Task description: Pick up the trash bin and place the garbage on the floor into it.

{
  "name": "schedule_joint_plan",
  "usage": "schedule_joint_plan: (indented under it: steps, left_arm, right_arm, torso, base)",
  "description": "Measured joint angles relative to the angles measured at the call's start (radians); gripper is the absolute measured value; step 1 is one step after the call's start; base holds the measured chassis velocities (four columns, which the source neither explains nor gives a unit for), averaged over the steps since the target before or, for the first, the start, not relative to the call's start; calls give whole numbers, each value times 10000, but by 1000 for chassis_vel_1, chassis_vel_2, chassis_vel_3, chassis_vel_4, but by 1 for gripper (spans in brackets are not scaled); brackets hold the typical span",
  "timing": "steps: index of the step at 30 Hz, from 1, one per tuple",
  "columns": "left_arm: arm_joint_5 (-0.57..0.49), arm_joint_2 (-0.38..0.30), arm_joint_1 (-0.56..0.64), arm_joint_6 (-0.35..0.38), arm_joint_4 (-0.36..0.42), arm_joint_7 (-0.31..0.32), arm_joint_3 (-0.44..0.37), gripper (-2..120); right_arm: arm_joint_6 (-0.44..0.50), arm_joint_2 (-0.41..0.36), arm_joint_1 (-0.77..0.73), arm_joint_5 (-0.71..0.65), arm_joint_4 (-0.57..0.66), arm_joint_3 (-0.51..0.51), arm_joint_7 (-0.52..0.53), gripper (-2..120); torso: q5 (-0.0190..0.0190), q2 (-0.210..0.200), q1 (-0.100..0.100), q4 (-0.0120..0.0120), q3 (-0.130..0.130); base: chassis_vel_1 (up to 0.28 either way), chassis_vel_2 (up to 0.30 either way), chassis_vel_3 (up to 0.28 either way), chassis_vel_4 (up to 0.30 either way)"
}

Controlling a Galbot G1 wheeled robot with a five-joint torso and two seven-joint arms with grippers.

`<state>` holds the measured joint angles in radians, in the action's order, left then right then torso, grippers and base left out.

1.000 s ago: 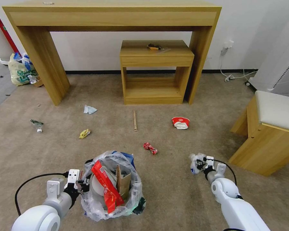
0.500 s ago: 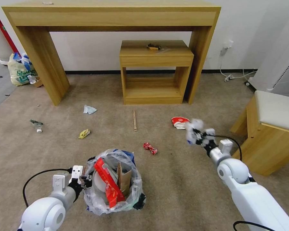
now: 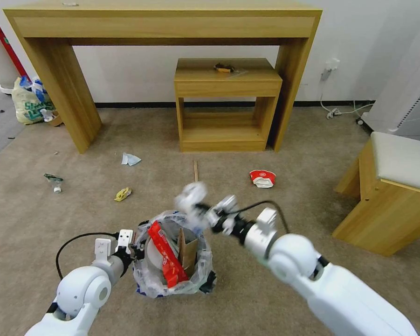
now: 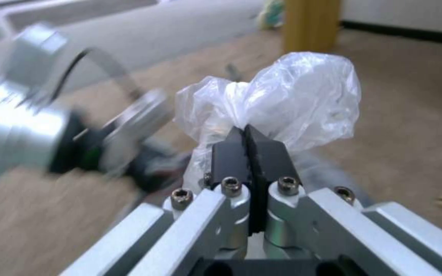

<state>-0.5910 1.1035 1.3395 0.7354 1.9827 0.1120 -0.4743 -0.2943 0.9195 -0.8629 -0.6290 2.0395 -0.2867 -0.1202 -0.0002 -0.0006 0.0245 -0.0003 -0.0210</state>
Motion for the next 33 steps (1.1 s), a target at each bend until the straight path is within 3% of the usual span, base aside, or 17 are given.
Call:
schedule_joint_plan:
  steps: [6,14,18,21,23,25,29,32,33]
  left_arm:
    - [-342,-72,-323,-1,-69,249,120,0]
    - [-579,-147,-384,0,-8,389,116,0]
    - [-606,-151,-322,0,52,409,95,0]
    - [-620,-119,-255,2,95,414,71,0]
    - [-621,-114,-252,2,95,413,70,0]
    - [-656,-82,-243,2,105,437,76,0]
    - [-678,-78,-238,2,111,454,78,0]
    - [-693,-89,-194,2,117,461,14,0]
    - [-693,-89,-194,2,117,461,14,0]
  right_arm:
    - [62,-157,312,616,-396,-1085,-286,0]
    - [185,94,326,967,-1080,-1302,-321,0]
    - [232,239,326,996,-1226,-1306,-125,10]
    - [385,276,201,825,-1146,-1226,305,36]
    - [371,263,190,779,-1107,-1222,346,38]
    - [381,223,135,729,-1134,-1204,451,51]
    - [445,221,98,753,-1173,-1153,476,59]
    - [459,180,8,677,-1075,-1027,557,76]
    - [459,180,8,677,-1075,-1027,557,76]
  torso:
    - [0,0,0,0,0]
    - [1,0,0,0,0]
    - [1,0,0,0,0]
    - [1,0,0,0,0]
    - [1,0,0,1,0]
    - [1,0,0,0,0]
    - [0,0,0,0,0]
    - [1,0,0,0,0]
    - [1,0,0,0,0]
  base:
    - [0,0,0,0]
    - [0,0,0,0]
    - [0,0,0,0]
    - [0,0,0,0]
    - [0,0,0,0]
    - [0,0,0,0]
    - [0,0,0,0]
    - [0,0,0,0]
    - [0,0,0,0]
